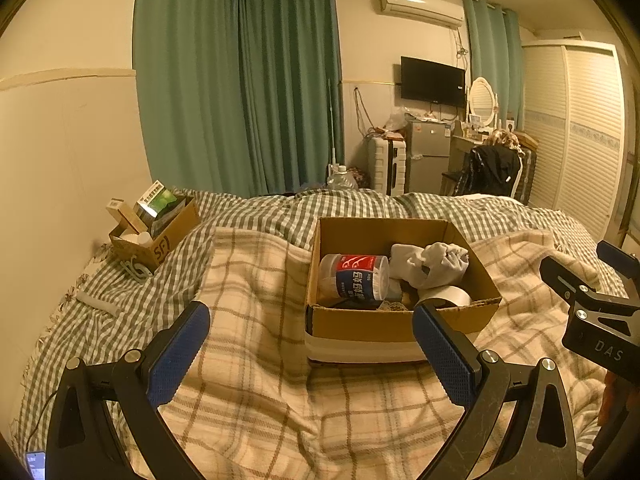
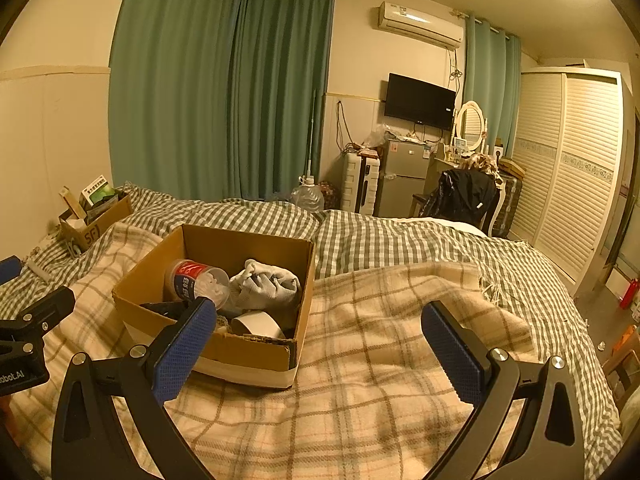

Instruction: Organize objects

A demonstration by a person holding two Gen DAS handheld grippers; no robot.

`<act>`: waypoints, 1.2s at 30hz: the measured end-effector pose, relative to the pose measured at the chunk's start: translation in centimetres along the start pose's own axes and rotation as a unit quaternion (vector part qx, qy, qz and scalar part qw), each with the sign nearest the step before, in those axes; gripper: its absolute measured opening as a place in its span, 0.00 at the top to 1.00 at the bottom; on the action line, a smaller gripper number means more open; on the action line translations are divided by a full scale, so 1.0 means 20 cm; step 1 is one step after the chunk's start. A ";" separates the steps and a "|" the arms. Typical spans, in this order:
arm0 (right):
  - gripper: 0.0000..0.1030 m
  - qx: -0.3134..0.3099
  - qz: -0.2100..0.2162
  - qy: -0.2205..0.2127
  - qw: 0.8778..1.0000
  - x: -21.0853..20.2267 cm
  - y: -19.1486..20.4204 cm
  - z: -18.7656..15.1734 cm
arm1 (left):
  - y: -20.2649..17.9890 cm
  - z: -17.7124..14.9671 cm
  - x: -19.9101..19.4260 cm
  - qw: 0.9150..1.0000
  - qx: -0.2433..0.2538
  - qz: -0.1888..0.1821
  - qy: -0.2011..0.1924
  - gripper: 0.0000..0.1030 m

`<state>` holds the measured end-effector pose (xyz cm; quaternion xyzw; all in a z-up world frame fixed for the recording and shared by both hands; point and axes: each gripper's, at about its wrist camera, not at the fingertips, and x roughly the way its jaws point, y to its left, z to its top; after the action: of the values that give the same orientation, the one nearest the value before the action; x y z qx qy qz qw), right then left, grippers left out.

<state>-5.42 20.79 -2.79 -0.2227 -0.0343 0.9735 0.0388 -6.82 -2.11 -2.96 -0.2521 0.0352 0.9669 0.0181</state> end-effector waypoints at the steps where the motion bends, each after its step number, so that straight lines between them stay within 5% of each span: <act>1: 0.00 0.000 0.000 0.000 1.000 0.00 0.00 0.00 | 0.00 0.00 0.00 1.000 0.001 0.000 0.000 0.00; 36: 0.00 -0.002 0.000 0.006 1.000 0.02 0.00 -0.01 | 0.00 -0.01 0.00 1.000 0.009 0.007 0.007 0.00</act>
<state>-5.57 20.73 -3.18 -0.2283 -0.0360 0.9722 0.0384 -6.74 -2.06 -3.21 -0.2587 0.0453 0.9648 0.0136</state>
